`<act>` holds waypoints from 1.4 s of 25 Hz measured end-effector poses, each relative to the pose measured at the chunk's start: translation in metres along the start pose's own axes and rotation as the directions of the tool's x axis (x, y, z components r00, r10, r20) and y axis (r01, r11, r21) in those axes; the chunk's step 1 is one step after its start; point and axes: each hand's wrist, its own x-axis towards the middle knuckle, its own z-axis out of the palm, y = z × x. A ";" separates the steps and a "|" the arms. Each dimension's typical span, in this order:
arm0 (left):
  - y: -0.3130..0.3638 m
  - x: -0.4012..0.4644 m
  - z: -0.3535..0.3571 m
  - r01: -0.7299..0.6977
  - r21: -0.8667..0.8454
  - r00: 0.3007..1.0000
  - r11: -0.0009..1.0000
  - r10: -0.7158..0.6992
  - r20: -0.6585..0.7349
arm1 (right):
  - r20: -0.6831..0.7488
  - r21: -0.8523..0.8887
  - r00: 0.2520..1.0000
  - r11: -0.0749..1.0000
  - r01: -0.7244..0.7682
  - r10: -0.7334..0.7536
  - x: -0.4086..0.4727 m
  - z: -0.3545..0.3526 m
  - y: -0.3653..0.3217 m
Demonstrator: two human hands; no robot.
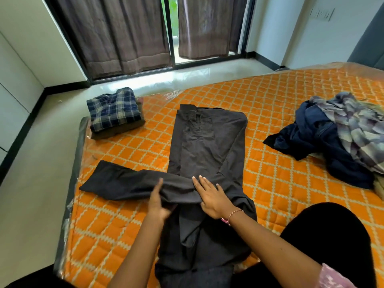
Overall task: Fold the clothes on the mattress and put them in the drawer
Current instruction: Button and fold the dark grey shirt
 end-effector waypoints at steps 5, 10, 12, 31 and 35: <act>0.036 -0.016 0.008 -0.157 -0.133 0.967 0.979 0.179 0.178 | -0.174 -0.118 0.966 0.970 -0.212 0.190 -0.022 -0.003 0.002; 0.017 -0.032 -0.023 -0.150 -0.169 0.967 0.974 0.180 0.182 | 0.068 0.073 0.982 0.981 -0.180 0.175 -0.002 0.010 -0.044; -0.014 -0.030 -0.007 -0.124 0.024 0.992 0.992 0.123 0.041 | 0.141 0.010 0.966 0.976 -0.219 0.216 0.000 0.013 -0.045; -0.005 -0.020 0.008 -0.305 0.952 0.365 -0.015 0.922 0.131 | -0.211 0.436 0.974 0.900 0.019 0.081 0.008 -0.004 -0.009; -0.015 0.029 0.068 -0.310 0.817 0.653 -0.486 0.515 0.555 | -0.206 0.063 0.959 0.980 -0.186 0.196 0.043 -0.016 0.027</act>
